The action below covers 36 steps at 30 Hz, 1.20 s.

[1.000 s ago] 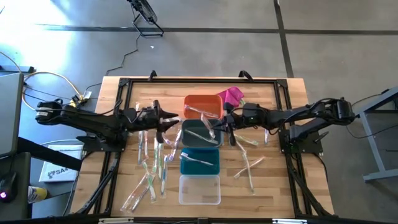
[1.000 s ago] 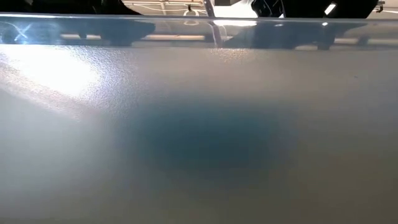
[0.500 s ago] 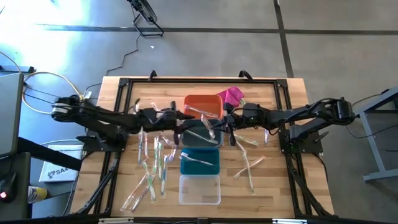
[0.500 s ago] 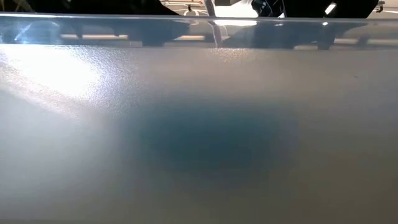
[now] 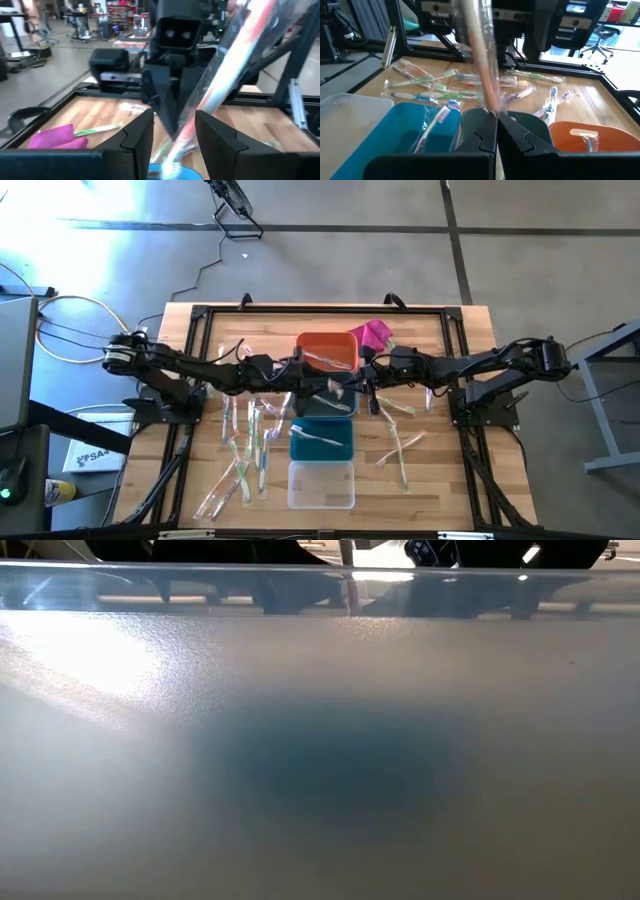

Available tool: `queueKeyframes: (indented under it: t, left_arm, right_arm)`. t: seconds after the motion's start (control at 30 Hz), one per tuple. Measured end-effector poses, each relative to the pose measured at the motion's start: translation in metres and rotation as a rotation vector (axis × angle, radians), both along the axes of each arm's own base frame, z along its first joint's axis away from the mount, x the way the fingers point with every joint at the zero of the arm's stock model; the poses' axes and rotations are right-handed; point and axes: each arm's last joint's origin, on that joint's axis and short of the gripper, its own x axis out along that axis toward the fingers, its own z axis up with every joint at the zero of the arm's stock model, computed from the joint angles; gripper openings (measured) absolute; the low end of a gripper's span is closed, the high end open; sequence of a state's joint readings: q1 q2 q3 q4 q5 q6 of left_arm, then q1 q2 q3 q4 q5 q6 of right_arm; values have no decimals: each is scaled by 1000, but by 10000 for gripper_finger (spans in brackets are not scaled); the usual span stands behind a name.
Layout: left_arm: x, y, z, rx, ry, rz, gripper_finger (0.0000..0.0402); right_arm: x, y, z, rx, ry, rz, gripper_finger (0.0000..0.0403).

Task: Pick & Place Toothbrushes
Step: Put the orange toothbrush into the transparent bin

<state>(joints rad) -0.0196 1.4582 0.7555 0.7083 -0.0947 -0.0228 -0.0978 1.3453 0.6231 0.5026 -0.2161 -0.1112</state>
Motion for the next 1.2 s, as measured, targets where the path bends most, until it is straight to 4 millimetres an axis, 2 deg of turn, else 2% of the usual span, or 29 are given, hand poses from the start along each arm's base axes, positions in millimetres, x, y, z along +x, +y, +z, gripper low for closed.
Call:
queueKeyframes:
  t: [0.63, 1.2]
  left_arm:
    - [0, -1, -5, -2, 54, -29, 142]
    - [0, -3, 3, 1, -24, -89, 142]
  right_arm:
    - [0, 1, 0, 4, -3, 20, 3]
    - [0, 1, 0, 4, -2, 19, 3]
